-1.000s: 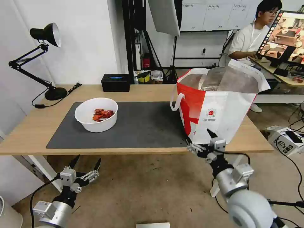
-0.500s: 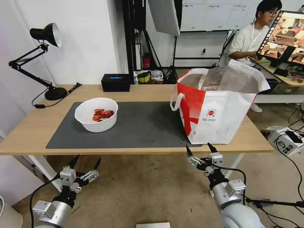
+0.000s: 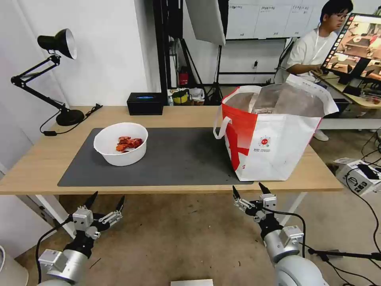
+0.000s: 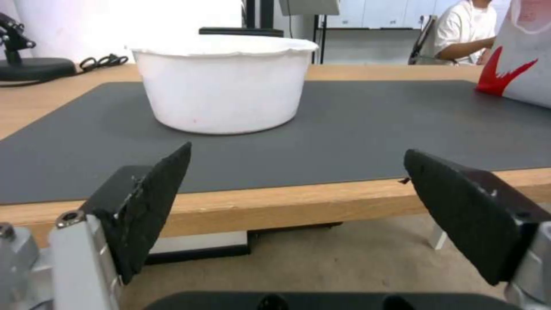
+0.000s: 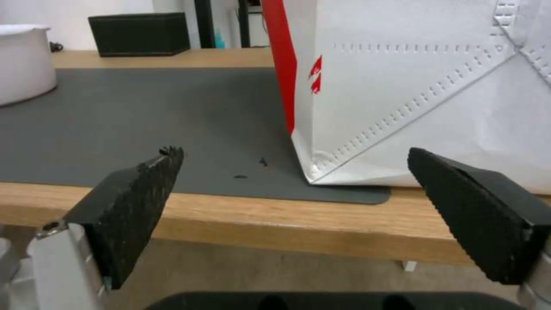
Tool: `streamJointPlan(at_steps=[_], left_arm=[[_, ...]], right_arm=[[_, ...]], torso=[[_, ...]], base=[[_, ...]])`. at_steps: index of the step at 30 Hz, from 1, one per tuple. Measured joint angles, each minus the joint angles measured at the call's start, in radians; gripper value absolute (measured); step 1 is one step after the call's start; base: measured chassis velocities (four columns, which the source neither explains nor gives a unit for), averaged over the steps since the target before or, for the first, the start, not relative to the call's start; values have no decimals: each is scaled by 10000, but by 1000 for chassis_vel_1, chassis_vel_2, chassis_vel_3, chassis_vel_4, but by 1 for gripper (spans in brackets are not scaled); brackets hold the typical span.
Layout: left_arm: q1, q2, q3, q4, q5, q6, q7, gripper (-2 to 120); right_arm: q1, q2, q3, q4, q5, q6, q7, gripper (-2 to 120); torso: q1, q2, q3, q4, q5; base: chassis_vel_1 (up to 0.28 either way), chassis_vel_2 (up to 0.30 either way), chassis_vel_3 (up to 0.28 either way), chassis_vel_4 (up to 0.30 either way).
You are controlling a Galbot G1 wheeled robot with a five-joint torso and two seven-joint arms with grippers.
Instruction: Pick up the trash from the table and place it into the takeout bag.
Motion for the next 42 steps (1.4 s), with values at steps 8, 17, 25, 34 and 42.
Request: streamJointPlan(at_steps=[8, 17, 25, 34, 42], left_arm=[[-176, 296, -259, 52, -418, 100, -10, 100], [-1666, 2238, -720, 63, -2208, 1249, -884, 100], [-2430, 3648, -995, 249, -3340, 2007, -1292, 100], [-3090, 5160, -734, 620, -4501, 2520, -1506, 100], [-4323, 6200, 136, 1146, -5985, 2815, -2101, 100]], right_arm=[[4, -3, 0, 0, 11, -14, 3, 100], [9, -9, 3, 3, 17, -22, 8, 100], [13, -10, 3, 6, 22, -25, 10, 100], [13, -11, 4, 11, 28, -32, 11, 100], [14, -11, 4, 17, 29, -33, 10, 100]], torso=[[0, 0, 0, 1, -1], [0, -1, 1, 0, -2], [0, -1, 1, 2, -1], [0, -2, 1, 0, -1], [0, -1, 1, 1, 0]], base=[[0, 0, 0, 0], [0, 0, 0, 0], [0, 0, 0, 0], [0, 0, 0, 0], [0, 0, 0, 0]])
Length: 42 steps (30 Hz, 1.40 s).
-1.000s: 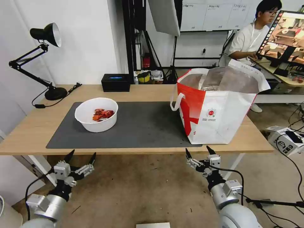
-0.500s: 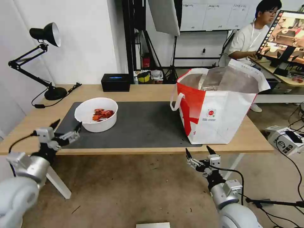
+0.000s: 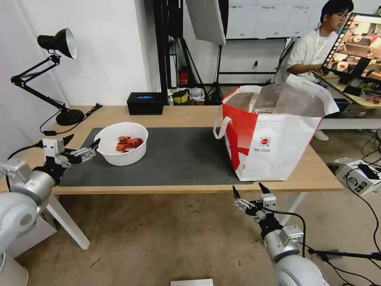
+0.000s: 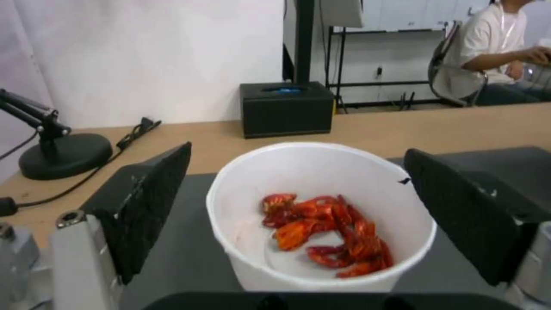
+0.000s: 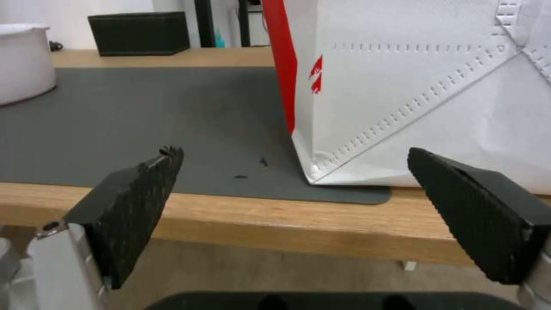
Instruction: Pick up the trash from the table and place it into the takeout bag.
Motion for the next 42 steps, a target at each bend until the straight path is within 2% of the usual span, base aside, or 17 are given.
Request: streamJointPlan(at_steps=[6, 8, 9, 12, 13, 14, 16, 25, 26, 28, 29, 32, 33, 36, 37, 40, 42], left_arm=[[-1055, 284, 781, 308, -1259, 425, -807, 100], [-2102, 412, 1377, 772, -2341, 1067, -1149, 100], [-2102, 412, 1377, 772, -2341, 1067, -1149, 100], [-2850, 492, 1810, 1194, -3269, 1996, -1504, 100], [-2850, 492, 1810, 1194, -3269, 1996, -1504, 100], [-3314, 490, 2067, 1375, -3863, 2510, -1954, 100], [-3769, 466, 2389, 1601, -4267, 2837, -2209, 100], [-4330, 418, 2829, 1895, -4544, 3133, -2348, 100], [-4473, 403, 2951, 1959, -4592, 3207, -2373, 100], [-5399, 241, 3767, 2334, -4737, 3590, -2588, 100], [-5399, 241, 3767, 2334, -4737, 3590, -2588, 100], [-6867, -191, 5035, 2889, -5001, 4351, -3285, 100], [-6867, -191, 5035, 2889, -5001, 4351, -3285, 100], [-7804, -618, 5836, 3429, -5009, 4987, -3967, 100], [-7804, -618, 5836, 3429, -5009, 4987, -3967, 100], [-8480, -1007, 6403, 3994, -4974, 5362, -5017, 100], [-8618, -1064, 6545, 4150, -4928, 5438, -5124, 100]], right_arm=[[0, 0, 0, 3, 0, 0, 0, 100], [0, 0, 0, 5, 0, 0, 1, 100], [0, 0, 0, 5, 0, 0, 1, 100], [0, -1, 0, 5, 0, 0, 0, 100], [0, -1, 0, 5, 0, 0, 0, 100], [0, 0, 0, 4, 0, 0, 1, 100], [0, 0, 0, 5, 0, 0, 0, 100], [0, -1, 0, 5, 1, 0, 1, 100], [0, -1, 0, 5, 0, 0, 1, 100], [0, -1, 0, 5, 1, 0, 0, 100], [0, -1, 0, 5, 1, 0, 0, 100], [0, -2, 0, 5, 1, -1, 2, 100], [0, -2, 0, 5, 1, -1, 2, 100], [0, -2, 0, 4, 1, 0, 1, 100], [0, -2, 0, 4, 1, 0, 1, 100], [0, -1, 1, 4, 1, 0, 1, 100], [0, -2, 1, 4, 1, -1, 1, 100]], torso=[[1, 0, 0, -2, 0], [1, 0, 0, -3, 0], [1, 0, 0, -3, 0], [1, 0, 0, 0, -1], [1, 0, 0, 0, -1], [0, 1, 0, 1, -1], [0, 1, -1, 0, 2], [1, 1, -1, 0, -1], [1, 1, -1, 0, -1], [1, 1, -1, 0, -2], [1, 1, -1, 0, -2], [1, 1, -1, -2, 0], [1, 1, -1, -2, 0], [1, 1, -1, -2, -1], [1, 1, -1, -2, -1], [1, 0, -1, -3, 0], [1, 0, 0, -2, 1]], base=[[0, 0, 0, 0], [0, 0, 0, 0], [0, 0, 0, 0], [0, 0, 0, 0], [0, 0, 0, 0], [0, 0, 0, 0], [0, 0, 0, 0], [0, 0, 0, 0], [0, 0, 0, 0], [0, 0, 0, 0], [0, 0, 0, 0], [0, 0, 0, 0], [0, 0, 0, 0], [0, 0, 0, 0], [0, 0, 0, 0], [0, 0, 0, 0], [0, 0, 0, 0]])
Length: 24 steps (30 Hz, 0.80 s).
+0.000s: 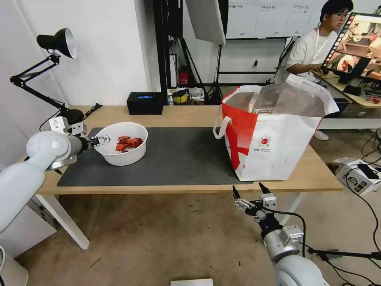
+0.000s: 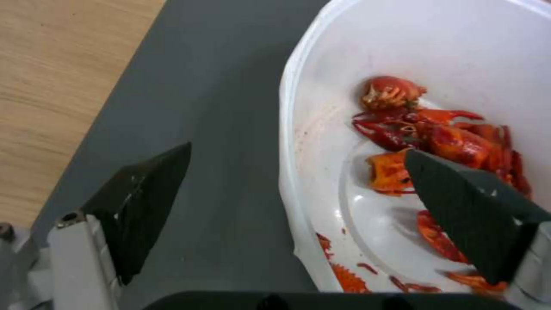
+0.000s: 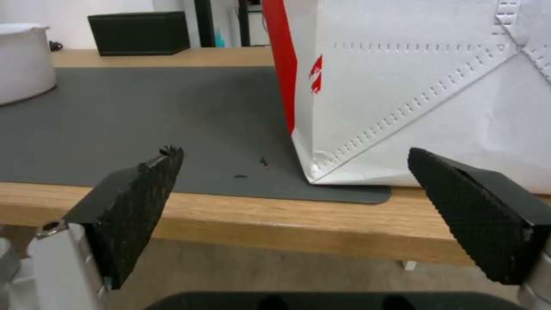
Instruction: Pick up the trash from the table and place it into the takeout bag.
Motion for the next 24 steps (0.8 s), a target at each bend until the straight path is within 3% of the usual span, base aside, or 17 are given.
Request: streamJointPlan(at_steps=[13, 19, 24], left_arm=[[-1045, -377, 976, 668, 24, 742, -955, 100], [-1153, -396, 1174, 767, -52, 763, -1089, 100], [-1264, -507, 1314, 953, -143, 764, -1307, 91]], right_arm=[[0, 0, 0, 0, -1, 0, 0, 100], [0, 0, 1, 0, 0, 0, 0, 100], [0, 0, 1, 0, 0, 0, 0, 100]], torso=[[-1, 0, -1, 0, 0], [-2, 0, -1, 0, -1], [-1, 0, -1, 1, -1]], base=[[0, 0, 0, 0], [0, 0, 0, 0], [0, 0, 0, 0]])
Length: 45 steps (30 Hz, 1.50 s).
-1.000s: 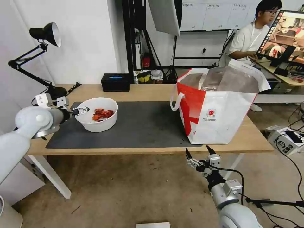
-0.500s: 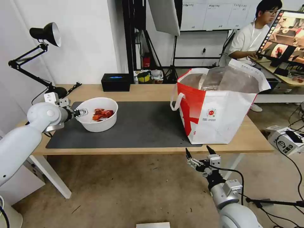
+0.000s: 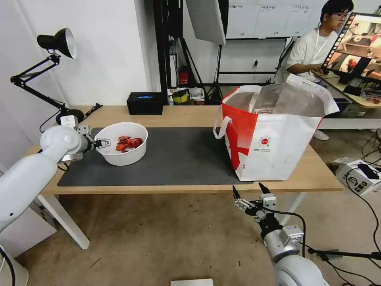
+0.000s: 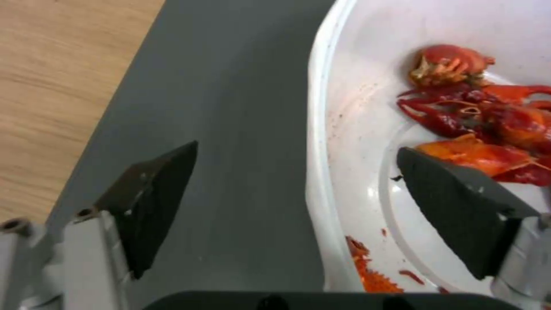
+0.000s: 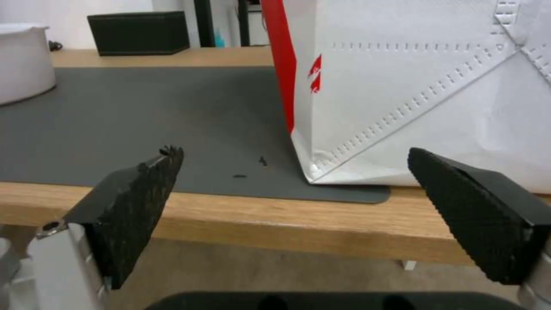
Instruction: Pick up the trash from the table and place it into the takeout bag.
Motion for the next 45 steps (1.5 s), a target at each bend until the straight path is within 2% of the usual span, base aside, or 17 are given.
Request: streamJointPlan(at_steps=[1, 2, 4, 7, 8, 9, 12, 13, 16, 17, 20, 22, 24, 33, 36, 45], left_arm=[[-52, -48, 44, 89, -9, 0, -82, 82], [-52, -48, 44, 89, -9, 0, -82, 82], [-88, -62, 86, 114, -11, -2, -127, 73], [-90, -56, 95, 106, -26, -4, -129, 68], [-90, -28, 100, 76, -48, -7, -131, 57], [-90, -28, 100, 76, -48, -7, -131, 57], [-34, 28, 127, -32, -53, -12, -131, 41], [-34, 28, 127, -32, -53, -12, -131, 41], [-9, 95, 188, -144, -169, -22, -87, 28], [-9, 95, 188, -144, -169, -22, -87, 28], [27, 102, 208, -220, -265, -30, -45, 13], [35, 98, 209, -226, -275, -33, -44, 10], [46, 91, 205, -255, -359, -42, -7, 1], [77, 117, -80, -615, -744, -40, 48, 0], [63, 212, -271, -944, -823, -33, 423, 0], [-114, 116, -505, -1716, -1047, -30, 715, 0]], right_arm=[[1, 0, 0, 0, 0, 0, 0, 100], [1, 0, 0, 0, 0, 0, 0, 100], [0, 0, 0, 0, 0, 0, 0, 100], [0, 0, -1, 0, 0, 0, 0, 100], [0, 0, -1, 0, 0, 0, 0, 100], [0, 0, -1, 0, 0, 0, 0, 100], [0, 0, 0, 0, 0, 0, 0, 100], [0, 0, 0, 0, 0, 0, 0, 100], [0, 0, -1, 0, 0, 0, 0, 100], [0, 0, -1, 0, 0, 0, 0, 100], [0, 0, -1, 0, 0, 0, 0, 100], [0, 0, 0, 0, 0, 0, 0, 100], [0, 0, 0, 0, 0, 0, 0, 100], [0, 0, 0, 0, 0, 0, 0, 100], [0, 0, -1, 0, 0, 0, 0, 100], [0, 0, 0, 0, 0, 0, 0, 100]], torso=[[0, 0, 1, -2, 0], [0, 0, 1, -2, 0], [0, -1, 0, -1, 0], [0, -1, 0, -1, 0], [0, -1, 0, -1, 0], [0, -1, 0, -1, 0], [0, 0, 0, -1, 0], [0, 0, 0, -1, 0], [0, 0, 0, -1, 1], [0, 0, 0, -1, 1], [-1, 0, -1, 0, 2], [0, 0, 0, 0, 2], [0, 0, 0, -1, 1], [0, 0, 1, -1, -2], [0, 0, 1, 0, 0], [0, 0, 0, -1, 0]], base=[[0, 0, 0, 0], [0, 0, 0, 0], [0, 0, 0, 0], [0, 0, 0, 0], [0, 0, 0, 0], [0, 0, 0, 0], [0, 0, 0, 0], [0, 0, 0, 0], [0, 0, 0, 0], [0, 0, 0, 0], [0, 0, 0, 0], [0, 0, 0, 0], [0, 0, 0, 0], [0, 0, 0, 0], [0, 0, 0, 0], [0, 0, 0, 0]])
